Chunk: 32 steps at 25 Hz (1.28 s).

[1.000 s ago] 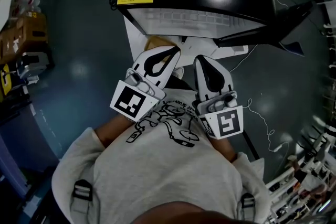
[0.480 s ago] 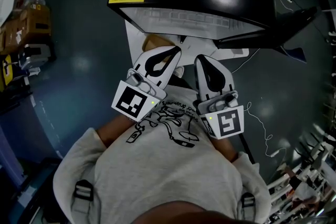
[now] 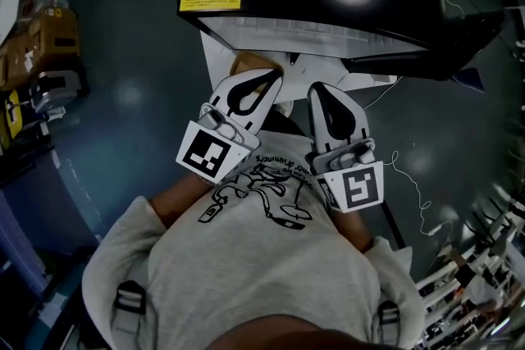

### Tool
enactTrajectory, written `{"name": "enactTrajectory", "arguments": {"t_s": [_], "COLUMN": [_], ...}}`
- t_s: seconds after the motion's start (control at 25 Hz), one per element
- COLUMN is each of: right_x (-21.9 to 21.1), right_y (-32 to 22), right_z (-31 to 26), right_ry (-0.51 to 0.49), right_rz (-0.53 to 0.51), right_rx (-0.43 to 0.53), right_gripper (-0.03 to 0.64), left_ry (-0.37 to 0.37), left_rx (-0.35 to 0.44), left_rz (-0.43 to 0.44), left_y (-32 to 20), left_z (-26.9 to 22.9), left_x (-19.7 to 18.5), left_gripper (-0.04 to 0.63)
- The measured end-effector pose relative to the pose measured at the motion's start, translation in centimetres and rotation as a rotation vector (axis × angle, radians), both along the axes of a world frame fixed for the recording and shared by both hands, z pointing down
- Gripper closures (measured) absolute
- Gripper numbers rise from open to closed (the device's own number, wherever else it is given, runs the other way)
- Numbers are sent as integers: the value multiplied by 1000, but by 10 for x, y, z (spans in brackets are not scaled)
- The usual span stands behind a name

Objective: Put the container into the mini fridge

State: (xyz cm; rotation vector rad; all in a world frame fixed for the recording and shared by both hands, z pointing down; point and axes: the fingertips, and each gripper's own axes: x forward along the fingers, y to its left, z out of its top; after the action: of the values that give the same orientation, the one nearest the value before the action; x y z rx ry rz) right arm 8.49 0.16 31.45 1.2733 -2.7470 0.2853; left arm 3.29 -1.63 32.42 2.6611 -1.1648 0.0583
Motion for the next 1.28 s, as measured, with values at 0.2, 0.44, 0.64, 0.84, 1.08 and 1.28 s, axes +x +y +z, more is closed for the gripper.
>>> {"name": "enactTrajectory", "arguments": {"t_s": [0.2,0.44,0.64,0.84,1.08,1.28], "right_x": [-5,-7,-6,-9,-16,-18], "right_y": [-5,-6,-4,-9,-10,-2], "right_z": [18,49,75,93,126,166], "right_ry": [24,37,55,59,81,143], "right_rz": [8,23,18,30,6,-29], "right_rx": [-27,-72,-119,-123,-159,-234], "right_gripper": [588,586,586,568,565,564], "left_ry": [-30,-87,-131,-168,-203,-236], "left_rx": [-22,-80,-113,-158,-223,-254], "left_rz": [-6,-18,-9,-28,-8,-22], "left_y": [-5,-5,-1,-1,-2,-6], "left_z": [17,50,78,107,152,183], "left_x": [-17,-31,-38,-50,-60,-68], "left_gripper": [575,575,575,563,520,514]}}
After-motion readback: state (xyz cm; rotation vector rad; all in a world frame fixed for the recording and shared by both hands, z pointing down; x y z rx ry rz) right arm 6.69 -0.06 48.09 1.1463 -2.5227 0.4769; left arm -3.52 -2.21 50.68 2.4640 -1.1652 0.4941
